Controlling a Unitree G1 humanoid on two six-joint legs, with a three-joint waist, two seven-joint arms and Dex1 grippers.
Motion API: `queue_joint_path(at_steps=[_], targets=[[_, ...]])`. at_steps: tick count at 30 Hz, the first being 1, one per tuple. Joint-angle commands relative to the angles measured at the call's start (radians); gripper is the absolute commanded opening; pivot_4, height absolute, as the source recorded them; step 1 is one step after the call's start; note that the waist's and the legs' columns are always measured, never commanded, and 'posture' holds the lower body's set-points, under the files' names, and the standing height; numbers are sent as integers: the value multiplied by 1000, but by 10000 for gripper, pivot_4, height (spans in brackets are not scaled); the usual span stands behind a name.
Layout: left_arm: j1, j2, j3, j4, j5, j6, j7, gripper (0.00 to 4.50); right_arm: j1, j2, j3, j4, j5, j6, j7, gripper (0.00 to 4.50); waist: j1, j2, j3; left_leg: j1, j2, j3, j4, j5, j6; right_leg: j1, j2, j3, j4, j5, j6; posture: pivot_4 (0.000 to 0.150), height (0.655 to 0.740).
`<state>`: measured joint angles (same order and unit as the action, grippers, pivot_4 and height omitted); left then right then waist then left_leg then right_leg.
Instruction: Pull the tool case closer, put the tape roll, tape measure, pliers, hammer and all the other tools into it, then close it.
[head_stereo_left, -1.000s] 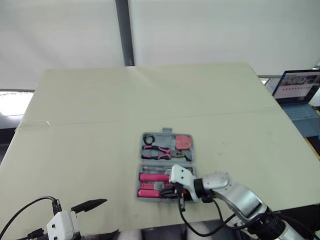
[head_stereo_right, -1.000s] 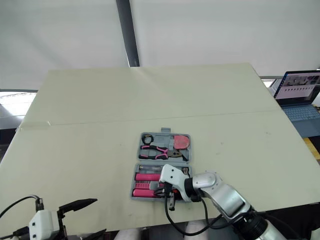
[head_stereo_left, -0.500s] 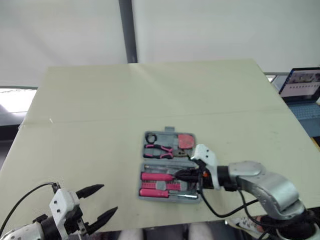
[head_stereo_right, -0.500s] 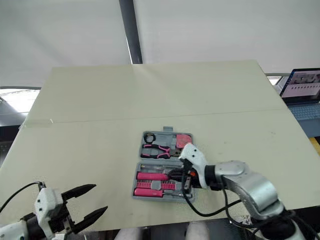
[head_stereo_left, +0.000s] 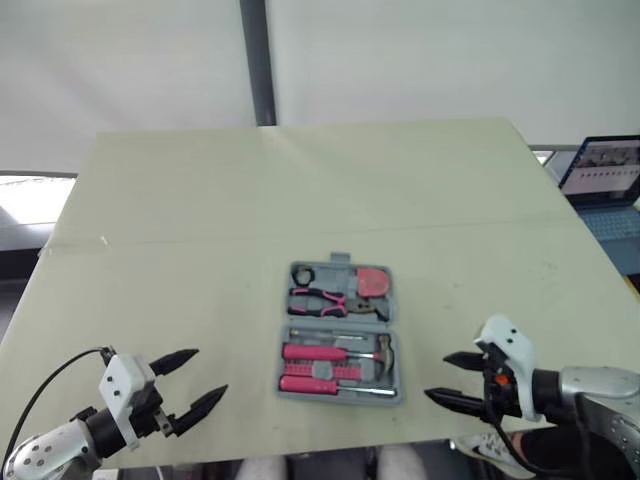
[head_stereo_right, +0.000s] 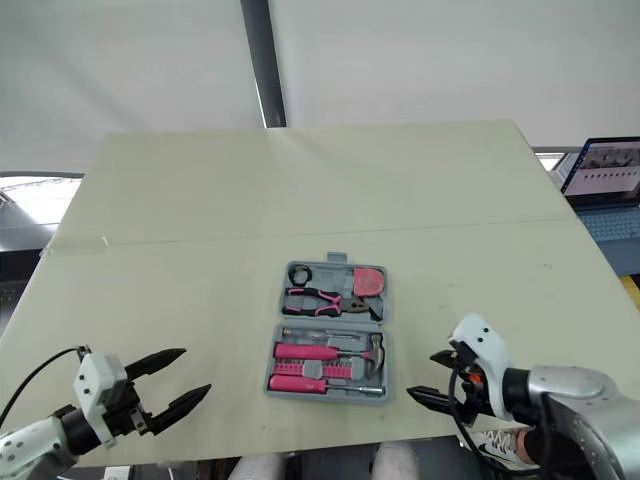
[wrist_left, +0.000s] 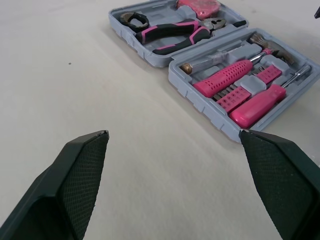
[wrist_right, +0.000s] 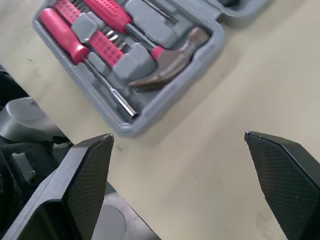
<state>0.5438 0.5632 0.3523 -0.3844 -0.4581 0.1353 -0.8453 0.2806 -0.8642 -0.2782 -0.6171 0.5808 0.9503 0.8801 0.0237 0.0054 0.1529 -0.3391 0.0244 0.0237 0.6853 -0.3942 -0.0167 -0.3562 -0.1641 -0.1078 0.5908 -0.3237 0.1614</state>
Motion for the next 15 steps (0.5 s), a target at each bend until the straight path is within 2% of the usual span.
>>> queue_joint_path(at_steps=[1,5,8,11,15], targets=[[7,5,4,-14,17,-6,11,45000,25,-14,-62,19,31,-14,24,44888,0,0,0,0,0,0,0,0,0,0,0,0,0,0,0,1500,7373],[5,3,-2,-18,20,17,25,45000,30,-24,-72,70,25,-37,32,44888,0,0,0,0,0,0,0,0,0,0,0,0,0,0,0,1500,7373],[0,-12,-9,-23,19,18,38,45000,44,-37,-82,95,23,-57,48,36690,2,0,0,0,0,0,0,0,0,0,0,0,0,0,0,1500,7373],[-1,-18,-16,-27,1,18,23,45000,50,-55,-77,106,23,-64,58,21837,2,-1,1,0,0,0,0,0,0,0,0,0,0,0,0,1500,7373],[5,-16,-17,-27,10,12,20,26473,49,-64,-78,118,23,-75,57,391,2,-1,1,1,0,0,0,0,0,0,0,0,0,0,0,1500,7373]])
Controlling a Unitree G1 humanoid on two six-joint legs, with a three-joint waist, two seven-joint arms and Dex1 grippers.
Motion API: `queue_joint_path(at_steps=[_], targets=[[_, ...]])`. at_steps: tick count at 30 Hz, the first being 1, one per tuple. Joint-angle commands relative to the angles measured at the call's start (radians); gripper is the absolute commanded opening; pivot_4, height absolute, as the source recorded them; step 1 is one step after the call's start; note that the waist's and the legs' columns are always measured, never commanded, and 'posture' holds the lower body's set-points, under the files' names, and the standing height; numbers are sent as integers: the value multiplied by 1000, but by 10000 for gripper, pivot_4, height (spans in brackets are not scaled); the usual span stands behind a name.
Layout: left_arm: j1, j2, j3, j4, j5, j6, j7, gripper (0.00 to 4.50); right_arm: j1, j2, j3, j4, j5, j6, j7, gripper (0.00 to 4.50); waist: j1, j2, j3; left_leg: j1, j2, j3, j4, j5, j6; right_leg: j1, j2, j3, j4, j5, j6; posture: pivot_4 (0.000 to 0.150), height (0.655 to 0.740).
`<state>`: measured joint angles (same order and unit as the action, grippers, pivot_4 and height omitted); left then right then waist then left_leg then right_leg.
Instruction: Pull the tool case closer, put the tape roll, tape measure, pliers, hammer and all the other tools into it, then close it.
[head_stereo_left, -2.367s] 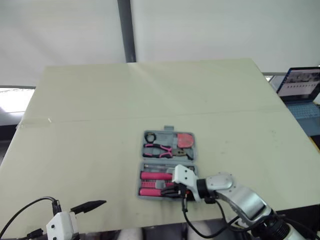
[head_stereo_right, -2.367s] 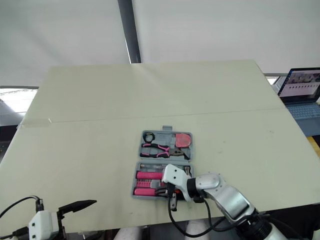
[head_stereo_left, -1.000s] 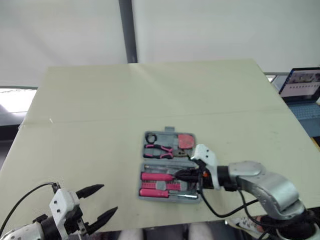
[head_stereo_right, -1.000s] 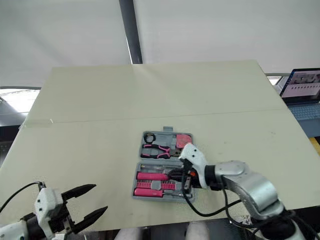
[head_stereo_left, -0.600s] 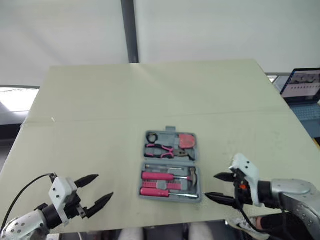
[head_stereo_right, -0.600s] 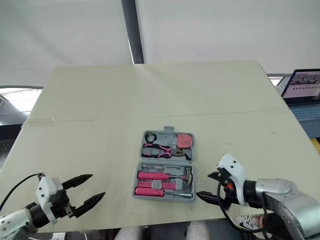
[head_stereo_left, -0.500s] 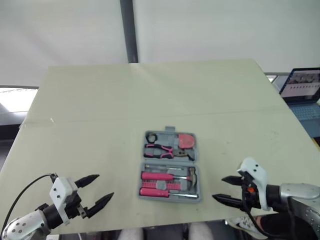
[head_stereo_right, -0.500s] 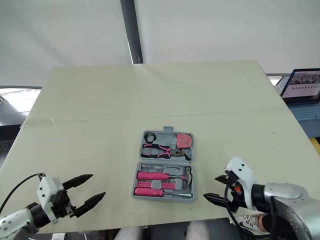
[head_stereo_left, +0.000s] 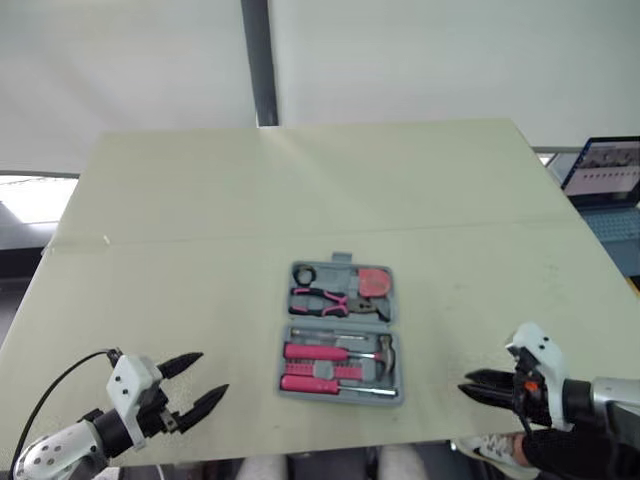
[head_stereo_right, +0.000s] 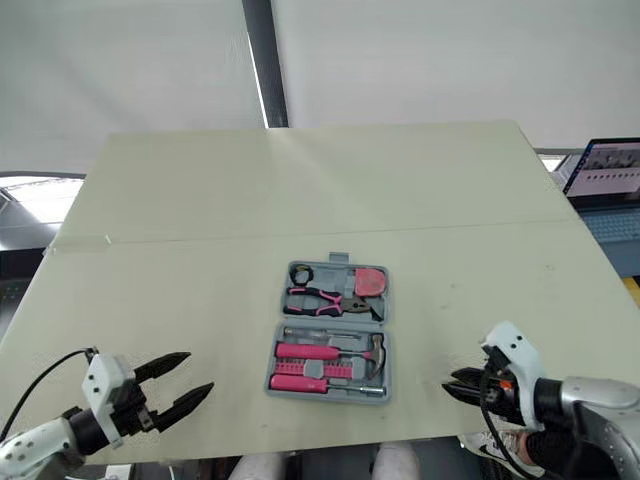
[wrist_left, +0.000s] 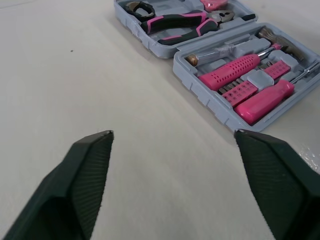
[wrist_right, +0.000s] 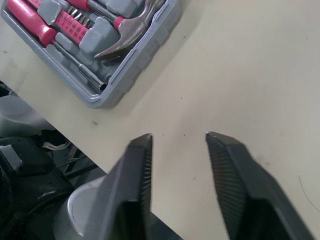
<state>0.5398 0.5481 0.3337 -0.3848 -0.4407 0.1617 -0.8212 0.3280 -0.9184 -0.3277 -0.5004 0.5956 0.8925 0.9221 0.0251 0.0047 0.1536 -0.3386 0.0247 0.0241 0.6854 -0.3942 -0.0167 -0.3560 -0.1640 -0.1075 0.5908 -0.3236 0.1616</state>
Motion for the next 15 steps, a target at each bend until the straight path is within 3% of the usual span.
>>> queue_joint_path(at_steps=[1,5,6,11,15], targets=[[7,-1,1,-27,-6,-17,-5,20959,-1,-9,-31,3,8,-20,11,0,0,0,0,0,0,0,0,0,0,0,0,0,0,0,0,1500,7373],[-18,2,-6,-16,-6,-22,-10,3189,-11,-4,-32,8,0,-36,-2,0,1,0,0,0,0,0,0,0,0,0,0,0,0,0,0,1500,7373],[-33,4,-10,-11,-4,-18,-7,508,-17,-3,-28,9,-1,-38,-5,0,1,0,0,0,0,0,0,0,0,0,0,0,0,0,0,1500,7373],[-157,16,-52,24,17,32,29,508,-68,4,20,28,-32,-70,-28,0,1,0,0,0,0,0,0,0,0,0,0,0,0,0,0,1500,7373],[-393,53,-177,129,73,165,50,508,-251,27,166,122,-101,-59,-89,0,0,0,0,1,0,1,1,1,-1,1,0,0,1,0,0,1500,7373]])
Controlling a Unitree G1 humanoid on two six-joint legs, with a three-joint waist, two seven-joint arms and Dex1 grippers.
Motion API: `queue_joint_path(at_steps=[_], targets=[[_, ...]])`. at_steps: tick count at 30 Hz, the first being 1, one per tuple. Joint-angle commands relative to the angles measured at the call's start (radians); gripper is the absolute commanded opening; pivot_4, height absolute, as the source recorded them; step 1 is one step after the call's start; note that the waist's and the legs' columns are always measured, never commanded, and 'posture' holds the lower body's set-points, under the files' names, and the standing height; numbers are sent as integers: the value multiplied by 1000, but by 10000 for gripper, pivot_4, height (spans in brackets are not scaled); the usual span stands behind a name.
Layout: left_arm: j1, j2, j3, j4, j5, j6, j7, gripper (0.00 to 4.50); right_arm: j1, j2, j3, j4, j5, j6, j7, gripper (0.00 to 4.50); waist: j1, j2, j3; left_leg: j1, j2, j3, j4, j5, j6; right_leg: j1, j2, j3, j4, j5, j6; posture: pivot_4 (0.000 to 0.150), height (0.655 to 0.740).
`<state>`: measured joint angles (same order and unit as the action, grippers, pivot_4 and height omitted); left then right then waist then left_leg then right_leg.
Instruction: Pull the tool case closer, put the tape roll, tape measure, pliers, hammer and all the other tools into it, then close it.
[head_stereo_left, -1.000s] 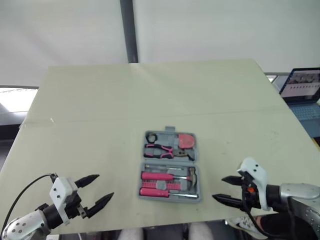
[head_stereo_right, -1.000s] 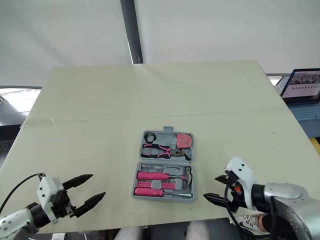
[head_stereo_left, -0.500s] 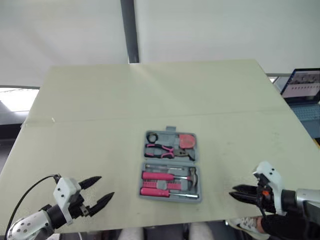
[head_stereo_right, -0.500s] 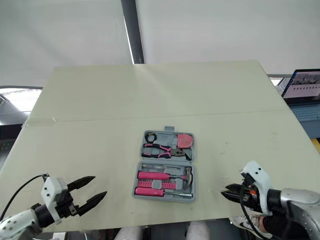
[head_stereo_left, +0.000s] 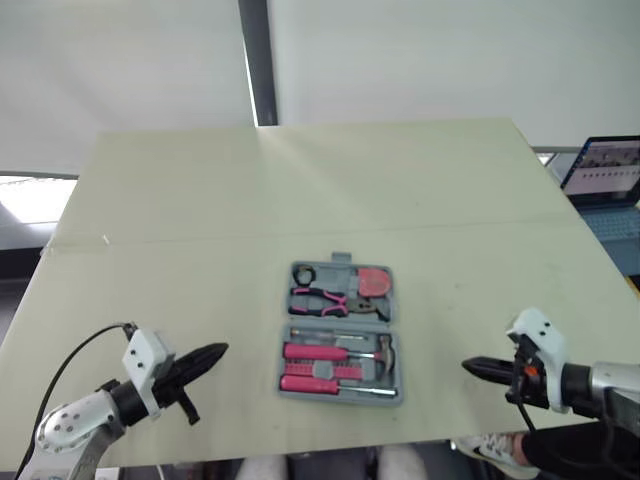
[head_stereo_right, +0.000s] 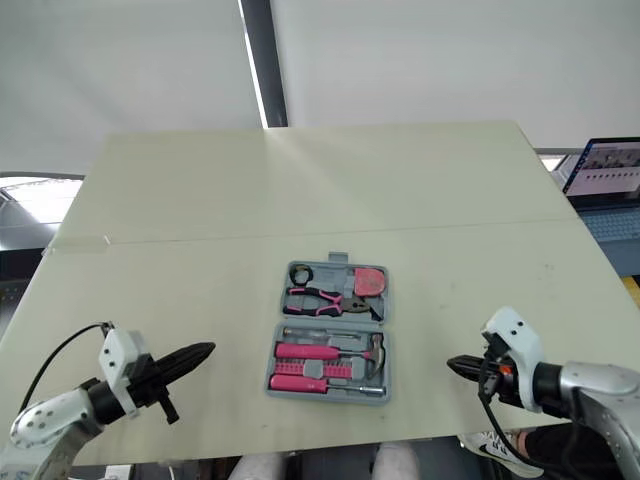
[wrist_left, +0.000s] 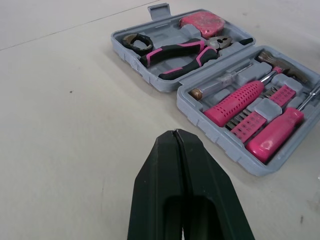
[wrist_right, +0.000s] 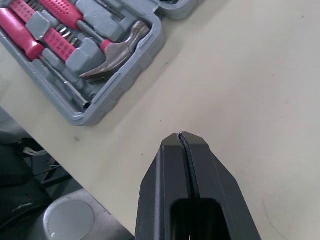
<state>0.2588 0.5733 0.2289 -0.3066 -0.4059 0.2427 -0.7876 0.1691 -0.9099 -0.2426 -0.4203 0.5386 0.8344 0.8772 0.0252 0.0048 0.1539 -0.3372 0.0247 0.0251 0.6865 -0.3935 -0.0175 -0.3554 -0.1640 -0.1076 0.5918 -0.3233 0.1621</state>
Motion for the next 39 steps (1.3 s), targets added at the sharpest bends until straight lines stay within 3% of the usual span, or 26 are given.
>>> queue_joint_path(at_steps=[1,14,39], targets=[[-141,34,-89,72,48,92,9,508,-124,27,107,61,-57,3,-56,0,0,0,0,0,0,0,0,0,0,0,0,0,0,0,0,1500,7373],[-419,25,-302,311,182,91,-43,508,-354,144,300,240,-199,-52,-115,0,-5,1,1,-2,2,1,0,1,-1,-3,0,-9,1,0,0,1500,7373],[-487,-64,-391,397,295,27,6,508,-469,226,449,215,-229,33,-108,0,-4,2,1,-2,2,1,0,1,-1,-3,0,-9,2,0,0,1500,7373]])
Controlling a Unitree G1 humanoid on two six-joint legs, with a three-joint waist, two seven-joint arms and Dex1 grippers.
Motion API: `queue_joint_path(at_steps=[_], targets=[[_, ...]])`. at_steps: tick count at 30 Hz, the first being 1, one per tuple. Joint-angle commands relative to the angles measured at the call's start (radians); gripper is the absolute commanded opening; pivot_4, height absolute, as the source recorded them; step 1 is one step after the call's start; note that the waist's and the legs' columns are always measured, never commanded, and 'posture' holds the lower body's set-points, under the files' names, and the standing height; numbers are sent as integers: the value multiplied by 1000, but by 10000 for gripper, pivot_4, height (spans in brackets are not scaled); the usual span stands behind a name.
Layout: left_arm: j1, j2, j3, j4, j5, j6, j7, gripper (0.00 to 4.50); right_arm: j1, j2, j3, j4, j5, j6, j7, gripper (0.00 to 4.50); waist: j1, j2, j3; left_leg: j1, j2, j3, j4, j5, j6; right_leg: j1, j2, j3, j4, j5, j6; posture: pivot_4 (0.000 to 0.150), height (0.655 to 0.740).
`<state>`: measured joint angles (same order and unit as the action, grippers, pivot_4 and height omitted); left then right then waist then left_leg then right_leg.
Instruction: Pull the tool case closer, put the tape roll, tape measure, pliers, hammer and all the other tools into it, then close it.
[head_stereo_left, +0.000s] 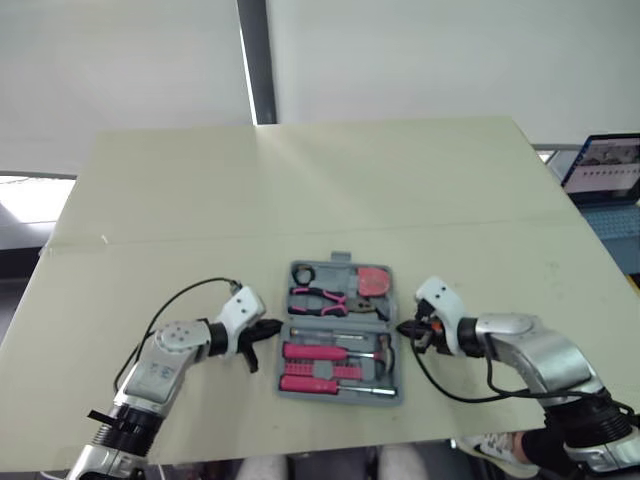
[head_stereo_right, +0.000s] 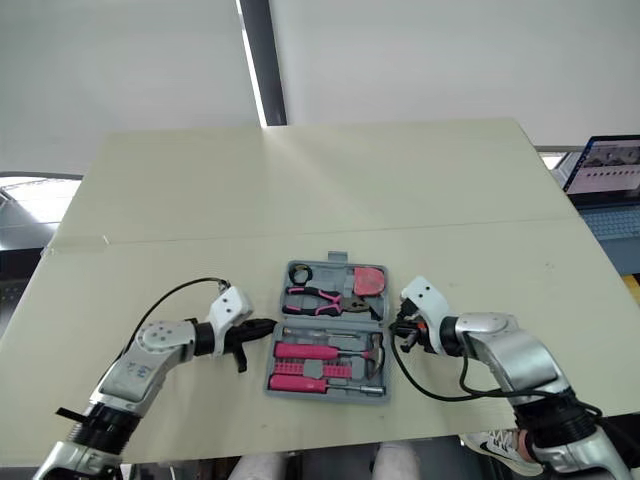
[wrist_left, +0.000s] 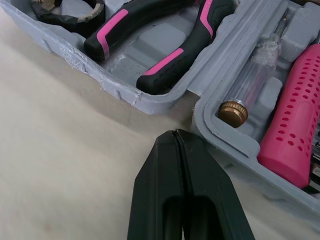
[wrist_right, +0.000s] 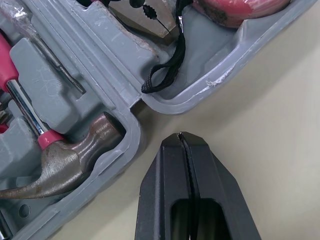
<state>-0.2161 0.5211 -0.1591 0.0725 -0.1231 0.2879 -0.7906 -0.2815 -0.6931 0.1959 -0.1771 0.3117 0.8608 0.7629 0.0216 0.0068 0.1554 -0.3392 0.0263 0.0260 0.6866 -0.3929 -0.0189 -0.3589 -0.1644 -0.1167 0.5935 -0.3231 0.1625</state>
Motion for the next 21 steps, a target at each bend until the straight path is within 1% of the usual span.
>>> queue_joint_path(at_steps=[1,10,21], targets=[[-18,-16,-5,27,20,-25,14,508,-23,13,15,-27,-3,8,5,0,-1,0,0,0,0,0,0,0,0,0,0,0,0,0,0,1500,7373],[-39,-55,-20,64,36,-49,16,508,-42,33,56,-20,-14,8,15,0,2,0,0,0,0,0,1,0,0,0,0,0,1,0,0,1500,7373],[76,-50,-46,-90,9,42,-16,508,-42,1,81,-27,-32,-4,67,0,1,0,0,0,0,0,1,0,0,1,0,0,0,0,0,1500,7373]])
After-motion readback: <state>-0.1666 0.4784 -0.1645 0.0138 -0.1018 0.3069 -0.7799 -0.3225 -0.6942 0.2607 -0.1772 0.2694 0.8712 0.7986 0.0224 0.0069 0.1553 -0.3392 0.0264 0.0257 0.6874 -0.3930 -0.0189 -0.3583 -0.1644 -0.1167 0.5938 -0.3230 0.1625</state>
